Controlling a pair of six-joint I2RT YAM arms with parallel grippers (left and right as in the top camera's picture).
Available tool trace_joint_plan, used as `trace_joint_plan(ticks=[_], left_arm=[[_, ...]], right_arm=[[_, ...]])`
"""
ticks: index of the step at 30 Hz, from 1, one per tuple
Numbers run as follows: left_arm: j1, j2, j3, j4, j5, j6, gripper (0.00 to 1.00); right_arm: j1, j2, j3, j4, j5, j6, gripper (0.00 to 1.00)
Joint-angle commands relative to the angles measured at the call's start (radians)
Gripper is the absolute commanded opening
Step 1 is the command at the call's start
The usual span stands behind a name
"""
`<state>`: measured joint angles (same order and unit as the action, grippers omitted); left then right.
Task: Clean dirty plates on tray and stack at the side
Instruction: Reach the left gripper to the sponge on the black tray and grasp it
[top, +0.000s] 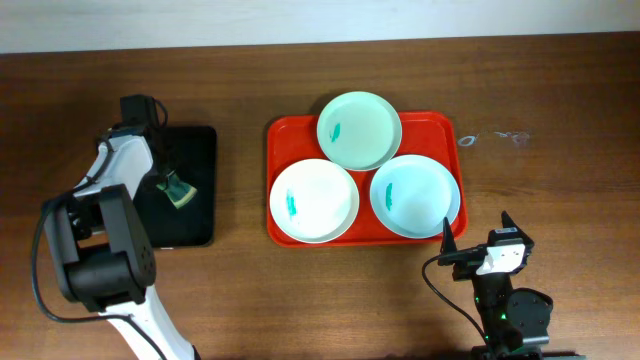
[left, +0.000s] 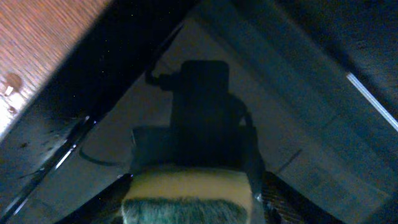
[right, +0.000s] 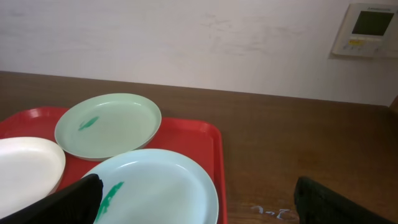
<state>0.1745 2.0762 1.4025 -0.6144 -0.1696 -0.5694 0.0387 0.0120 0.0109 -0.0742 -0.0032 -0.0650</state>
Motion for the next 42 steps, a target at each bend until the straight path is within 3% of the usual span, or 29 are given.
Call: trace_joint_plan(ticks=[1,2,3,5,6,7,8,16,18,19,20,21,22,23,27,28,30,36,40,41,42], left_arm=[[0.005,0.041,-0.014,-0.003,-0.003,-0.003,0.39],[0.005,0.041,-0.014,-0.004,-0.003,-0.003,0.15],[0.005,0.041,-0.014,-0.004,-0.003,-0.003,0.01],[0.005,0.041,-0.014,-0.004,-0.004,-0.002,0.00],[0.006,0.041,-0.014,-0.005,-0.004,-0.002,0.11],[0.006,0.040,-0.014,-0.009,-0.003,-0.002,0.82],[0.005,0.041,-0.013,-0.016,-0.003,-0.002,0.99],[0.005,0.041,-0.013,-0.175,0.090,-0.002,1.00],[0.005,0.041,-0.014,-0.192,0.133,-0.002,0.87],[0.005,0.041,-0.014,-0.193,0.146,-0.002,0.73],[0.005,0.040,-0.014,-0.190,0.145,-0.002,0.46],[0.005,0.041,-0.014,-0.188,0.145,-0.002,0.28],[0.005,0.041,-0.014,-0.187,0.145,-0.003,0.19],[0.005,0.041,-0.014,-0.182,0.144,-0.003,0.01],[0.005,0.041,-0.014,-0.164,0.108,-0.002,0.00],[0.005,0.041,-0.014,-0.165,0.099,-0.002,0.24],[0.005,0.040,-0.014,-0.174,0.099,-0.002,0.99],[0.005,0.041,-0.014,-0.292,0.134,-0.002,1.00],[0.005,0.041,-0.014,-0.335,0.152,-0.002,0.68],[0.005,0.041,-0.014,-0.338,0.152,-0.002,0.55],[0.005,0.041,-0.014,-0.338,0.152,-0.002,0.32]], right_arm=[[-0.006,-0.006,-0.005,-0.007,0.008,-0.006,0.99],[-0.006,-0.006,-0.005,-0.007,0.008,-0.006,0.99],[-0.006,-0.006,-0.005,-0.007,0.008,-0.006,0.99],[-0.006,-0.006,-0.005,-0.007,0.008,-0.006,0.99],[-0.006,-0.006,-0.005,-0.007,0.008,-0.006,0.98],[-0.006,-0.006,-0.005,-0.007,0.008,-0.006,0.99],[-0.006,-0.006,-0.005,-0.007,0.008,-0.006,0.99],[-0.006,-0.006,-0.005,-0.007,0.008,-0.006,0.99],[-0.006,-0.006,-0.005,-0.007,0.008,-0.006,0.99],[-0.006,-0.006,-0.005,-0.007,0.008,-0.006,0.99],[-0.006,-0.006,-0.005,-0.007,0.008,-0.006,0.99],[-0.006,-0.006,-0.005,-0.007,0.008,-0.006,0.99],[-0.006,-0.006,-0.005,-0.007,0.008,-0.006,0.99],[-0.006,-0.006,-0.005,-0.007,0.008,-0.006,0.99],[-0.006,-0.006,-0.005,-0.007,0.008,-0.006,0.99],[-0.006,-0.006,-0.005,-0.007,0.008,-0.006,0.99],[-0.006,-0.006,-0.005,-0.007,0.008,-0.006,0.99],[-0.006,-0.006,-0.005,-0.007,0.008,-0.006,0.99],[-0.006,-0.006,-0.005,-0.007,0.008,-0.006,0.98],[-0.006,-0.006,-0.005,-0.007,0.008,-0.006,0.99],[-0.006,-0.006,-0.005,-0.007,0.008,-0.006,0.99]])
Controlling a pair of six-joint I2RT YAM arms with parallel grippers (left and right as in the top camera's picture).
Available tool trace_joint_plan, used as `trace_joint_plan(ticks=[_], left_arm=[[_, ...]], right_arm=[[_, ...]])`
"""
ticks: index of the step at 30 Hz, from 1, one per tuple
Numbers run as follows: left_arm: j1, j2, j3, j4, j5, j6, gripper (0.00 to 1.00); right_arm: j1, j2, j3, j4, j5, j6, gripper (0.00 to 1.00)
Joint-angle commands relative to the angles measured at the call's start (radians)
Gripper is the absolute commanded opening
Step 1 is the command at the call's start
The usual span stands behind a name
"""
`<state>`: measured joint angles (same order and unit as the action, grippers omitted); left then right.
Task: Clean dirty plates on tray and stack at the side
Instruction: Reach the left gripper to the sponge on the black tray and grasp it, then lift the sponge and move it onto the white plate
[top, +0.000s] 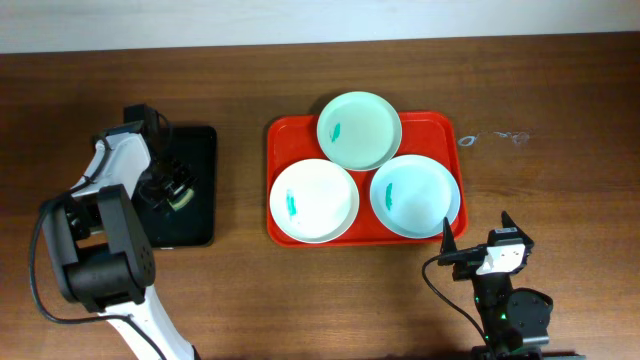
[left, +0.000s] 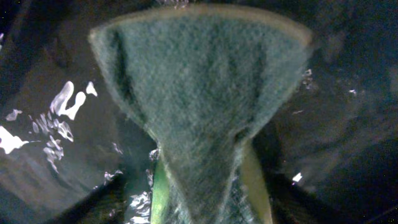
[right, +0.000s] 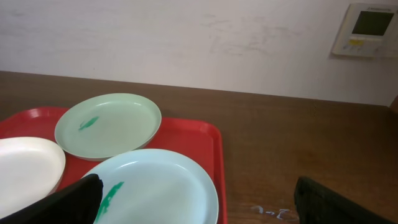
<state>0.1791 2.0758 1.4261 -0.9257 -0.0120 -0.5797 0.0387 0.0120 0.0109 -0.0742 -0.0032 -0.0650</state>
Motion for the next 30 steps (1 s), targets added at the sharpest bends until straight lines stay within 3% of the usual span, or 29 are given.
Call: trace_joint_plan(ticks=[1,3,7,8,9,10,16,17,23,24,30], left_arm=[[0.000,0.041,-0.037,-0.026,-0.006,0.008,0.17],[0.000,0.041,-0.037,-0.026,-0.006,0.008,0.00],[0.001,0.041,-0.037,-0.010,-0.012,0.008,0.02],[0.001,0.041,-0.037,0.001,-0.014,0.008,0.41],[0.001,0.041,-0.037,0.014,-0.018,0.008,0.90],[0.000,0.041,-0.037,0.031,-0.032,0.008,0.99],[0.001,0.041,-0.037,0.079,-0.144,0.008,0.99],[0.001,0.041,-0.037,0.081,-0.144,0.008,0.93],[0.001,0.041,-0.035,0.074,-0.143,0.009,0.08],[0.001,0.041,-0.029,0.069,-0.143,0.027,0.01],[0.005,0.030,0.121,-0.078,-0.153,0.058,0.00]], right_arm=[[-0.006,-0.006,-0.005,-0.007,0.008,-0.006,0.99],[-0.006,-0.006,-0.005,-0.007,0.008,-0.006,0.99],[-0.006,-0.006,-0.005,-0.007,0.008,-0.006,0.99],[-0.006,-0.006,-0.005,-0.007,0.008,-0.006,0.99],[-0.006,-0.006,-0.005,-0.007,0.008,-0.006,0.99],[-0.006,-0.006,-0.005,-0.007,0.008,-0.006,0.99],[-0.006,-0.006,-0.005,-0.007,0.008,-0.006,0.99],[-0.006,-0.006,-0.005,-0.007,0.008,-0.006,0.99],[-0.006,-0.006,-0.005,-0.007,0.008,-0.006,0.99],[-0.006,-0.006,-0.005,-0.007,0.008,-0.006,0.99],[-0.006,-0.006,-0.005,-0.007,0.008,-0.006,0.99]])
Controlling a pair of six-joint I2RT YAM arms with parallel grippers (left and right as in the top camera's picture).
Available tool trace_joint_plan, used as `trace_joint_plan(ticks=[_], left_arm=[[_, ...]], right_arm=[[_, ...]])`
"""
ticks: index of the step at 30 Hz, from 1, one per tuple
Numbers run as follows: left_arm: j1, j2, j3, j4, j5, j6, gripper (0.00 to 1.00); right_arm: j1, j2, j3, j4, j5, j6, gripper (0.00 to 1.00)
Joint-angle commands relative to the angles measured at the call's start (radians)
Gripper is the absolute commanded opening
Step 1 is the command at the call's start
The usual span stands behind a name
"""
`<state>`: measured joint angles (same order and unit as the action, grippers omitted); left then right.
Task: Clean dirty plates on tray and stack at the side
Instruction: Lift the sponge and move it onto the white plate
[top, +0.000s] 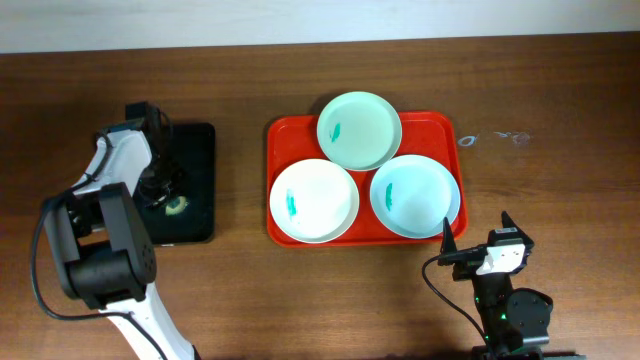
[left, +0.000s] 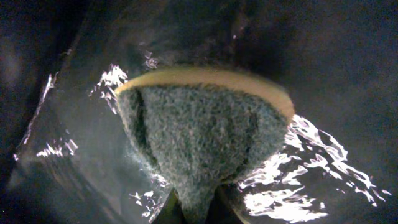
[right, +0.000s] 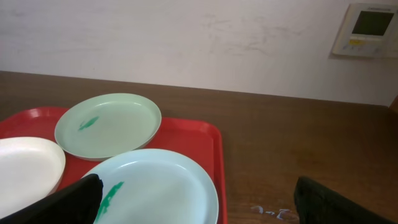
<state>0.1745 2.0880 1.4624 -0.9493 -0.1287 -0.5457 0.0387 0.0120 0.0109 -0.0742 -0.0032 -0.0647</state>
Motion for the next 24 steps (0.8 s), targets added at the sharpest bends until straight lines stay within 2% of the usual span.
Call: trace_joint_plan(ticks=[1,8,12,16,20,22,24], left_arm=[[0.010,0.012,0.130,-0.094,-0.037,0.024,0.00],[0.005,-0.055,0.476,-0.393,-0.030,0.024,0.00],[-0.014,-0.113,0.547,-0.418,-0.008,0.023,0.00],[-0.031,-0.100,0.484,-0.377,-0.018,0.023,0.00],[-0.046,-0.072,0.253,-0.232,-0.018,0.024,0.00],[-0.047,-0.055,0.145,-0.165,-0.006,0.071,0.00],[-0.047,-0.053,0.129,-0.159,0.020,0.143,0.00]], right_arm=[[-0.006,-0.006,-0.005,-0.007,0.008,-0.006,0.98],[-0.006,-0.006,-0.005,-0.007,0.008,-0.006,0.99],[-0.006,-0.006,-0.005,-0.007,0.008,-0.006,0.99],[-0.006,-0.006,-0.005,-0.007,0.008,-0.006,0.99],[-0.006,-0.006,-0.005,-0.007,0.008,-0.006,0.99],[-0.006,-0.006,-0.005,-0.007,0.008,-0.006,0.99],[-0.006,-0.006,-0.005,-0.007,0.008,-0.006,0.99]])
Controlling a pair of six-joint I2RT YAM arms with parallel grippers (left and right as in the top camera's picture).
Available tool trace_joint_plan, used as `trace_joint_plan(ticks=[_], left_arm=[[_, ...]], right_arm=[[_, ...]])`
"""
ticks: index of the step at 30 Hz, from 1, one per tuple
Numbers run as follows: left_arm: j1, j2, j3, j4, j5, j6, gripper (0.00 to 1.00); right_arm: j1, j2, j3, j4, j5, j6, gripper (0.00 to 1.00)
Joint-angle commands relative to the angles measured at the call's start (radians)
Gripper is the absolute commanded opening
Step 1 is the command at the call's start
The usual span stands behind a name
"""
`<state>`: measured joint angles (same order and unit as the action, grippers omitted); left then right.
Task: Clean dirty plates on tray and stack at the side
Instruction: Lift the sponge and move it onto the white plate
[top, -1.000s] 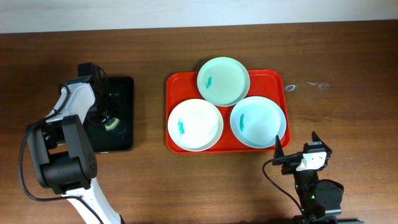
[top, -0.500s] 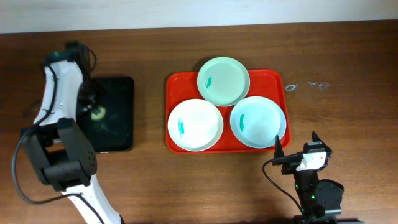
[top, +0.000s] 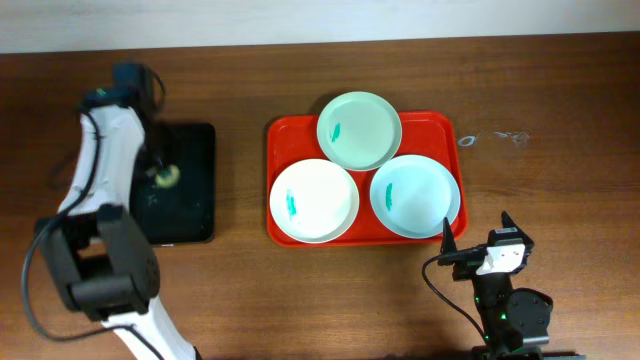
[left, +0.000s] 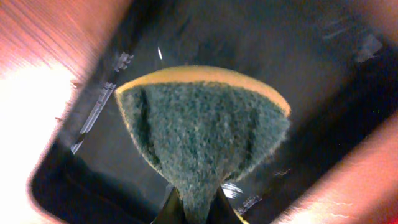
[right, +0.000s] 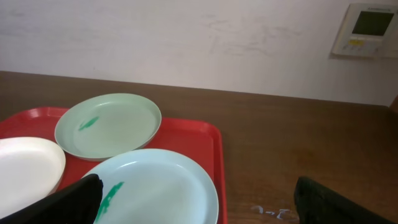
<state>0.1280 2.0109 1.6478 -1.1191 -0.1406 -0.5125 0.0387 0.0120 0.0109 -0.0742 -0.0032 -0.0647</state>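
A red tray (top: 440, 125) holds three plates, each with a green smear: a pale green one (top: 360, 130) at the back, a white one (top: 313, 200) front left, a light blue one (top: 415, 195) front right. My left gripper (top: 160, 172) is shut on a green and yellow sponge (left: 202, 130), held above the black water basin (top: 195, 190). In the left wrist view the gripper (left: 194, 208) pinches the sponge's lower end. My right gripper (top: 475, 240) stands open near the table's front, behind the light blue plate (right: 155, 186).
The black basin sits left of the red tray and holds a film of water (left: 236, 190). Faint white marks (top: 495, 137) lie on the wood right of the tray. A wall and a thermostat (right: 370, 22) stand behind the table.
My left gripper has risen with the sponge and shifted toward the basin's back left; the basin's rim and the wood around it now show in its wrist view. The right arm is unchanged.
First my left gripper held the sponge just over the basin. Then the sponge was down against the wet basin floor, and it stayed there a second later. Now it hangs clear above the basin. The plates and the right arm have stayed put.
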Motion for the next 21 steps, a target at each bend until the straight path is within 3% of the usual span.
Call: trace_joint_plan(ticks=[1,4,6,9,14,17,21], left_arm=[[0.000,0.016,-0.032,-0.010,0.047,0.154,0.00],[-0.002,-0.035,0.104,-0.128,0.075,0.164,0.00],[-0.014,-0.098,0.187,-0.193,0.171,0.189,0.00],[-0.062,-0.195,0.199,-0.205,0.305,0.254,0.00],[-0.245,-0.238,0.190,-0.274,0.325,0.253,0.00],[-0.382,-0.237,0.106,-0.205,0.324,0.180,0.00],[-0.550,-0.237,-0.082,0.008,0.319,0.056,0.00]], right_arm=[[-0.006,-0.006,-0.005,-0.007,0.008,-0.006,0.99],[-0.006,-0.006,-0.005,-0.007,0.008,-0.006,0.99],[-0.006,-0.006,-0.005,-0.007,0.008,-0.006,0.99],[-0.006,-0.006,-0.005,-0.007,0.008,-0.006,0.99],[-0.006,-0.006,-0.005,-0.007,0.008,-0.006,0.99],[-0.006,-0.006,-0.005,-0.007,0.008,-0.006,0.99],[-0.006,-0.006,-0.005,-0.007,0.008,-0.006,0.98]])
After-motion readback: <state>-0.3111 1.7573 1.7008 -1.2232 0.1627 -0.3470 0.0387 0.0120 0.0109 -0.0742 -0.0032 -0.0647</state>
